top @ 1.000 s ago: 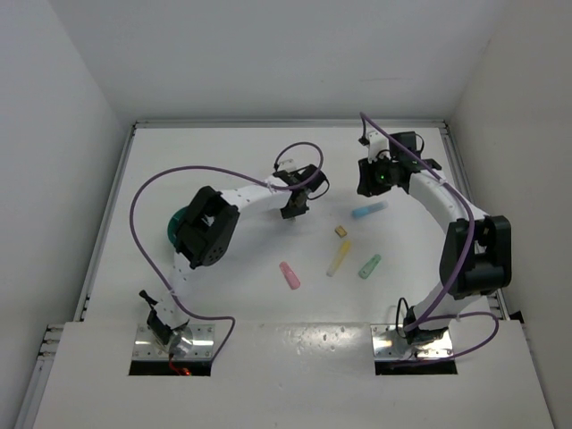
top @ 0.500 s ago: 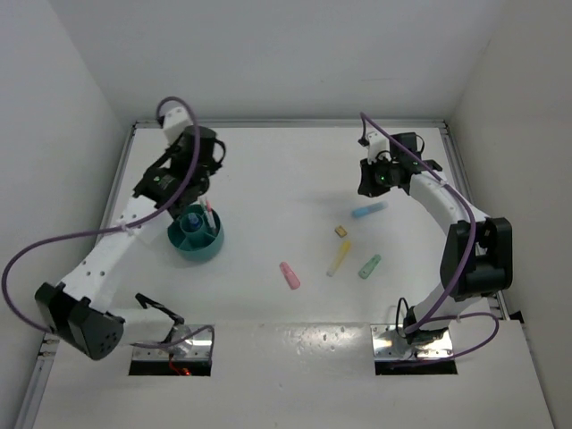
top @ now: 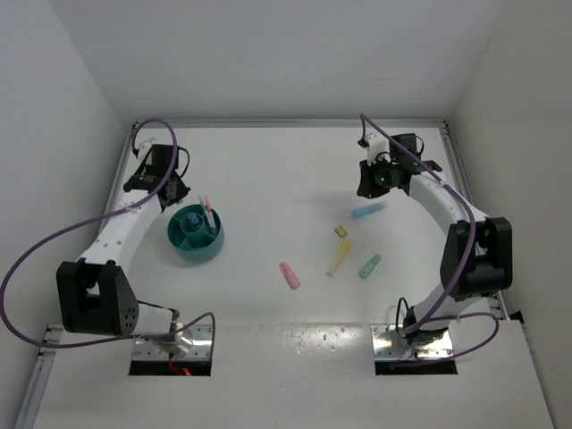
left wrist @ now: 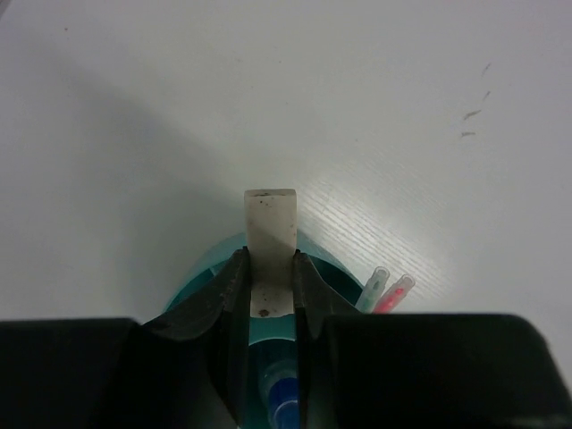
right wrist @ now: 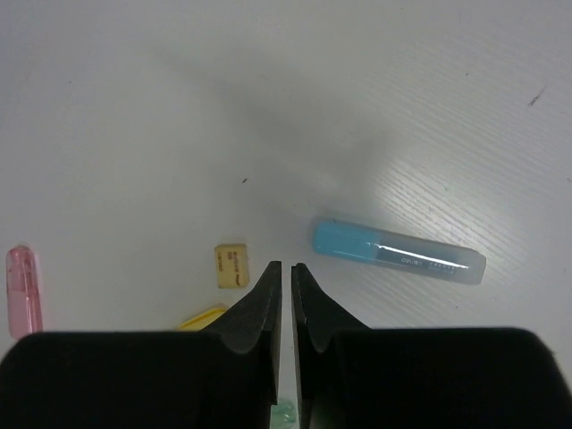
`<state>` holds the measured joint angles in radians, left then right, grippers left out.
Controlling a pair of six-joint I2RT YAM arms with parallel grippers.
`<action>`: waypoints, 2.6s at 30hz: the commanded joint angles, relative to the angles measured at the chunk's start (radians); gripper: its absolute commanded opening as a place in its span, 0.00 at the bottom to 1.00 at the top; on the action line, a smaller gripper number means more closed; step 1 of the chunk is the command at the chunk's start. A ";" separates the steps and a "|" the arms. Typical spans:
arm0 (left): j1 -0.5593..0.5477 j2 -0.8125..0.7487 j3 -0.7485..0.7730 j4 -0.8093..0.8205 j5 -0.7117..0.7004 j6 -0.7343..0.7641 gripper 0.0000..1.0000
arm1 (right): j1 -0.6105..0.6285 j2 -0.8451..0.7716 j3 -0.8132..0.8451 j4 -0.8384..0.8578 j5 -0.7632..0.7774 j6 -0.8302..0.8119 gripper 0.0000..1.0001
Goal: Sort the stationery into containers
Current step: Place the stationery into the container, then grab a piece of stationery with the right arm
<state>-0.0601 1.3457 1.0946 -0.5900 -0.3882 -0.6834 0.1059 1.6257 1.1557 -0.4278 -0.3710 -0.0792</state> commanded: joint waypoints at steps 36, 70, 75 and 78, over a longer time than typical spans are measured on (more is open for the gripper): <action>-0.050 0.000 -0.136 0.105 0.020 0.050 0.47 | -0.006 -0.029 -0.008 0.012 -0.019 -0.005 0.11; -0.092 -0.754 -0.352 0.237 0.473 0.324 0.75 | 0.291 0.217 0.035 -0.112 0.315 -0.125 0.53; -0.092 -0.754 -0.371 0.248 0.482 0.315 0.75 | 0.301 0.238 0.035 -0.112 0.351 -0.116 0.53; -0.092 -0.754 -0.381 0.259 0.482 0.315 0.75 | 0.301 0.261 0.035 -0.112 0.340 -0.105 0.53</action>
<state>-0.1429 0.5999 0.7246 -0.3847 0.0761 -0.3744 0.3962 1.8698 1.1839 -0.5591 -0.0563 -0.2058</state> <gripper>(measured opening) 0.746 0.526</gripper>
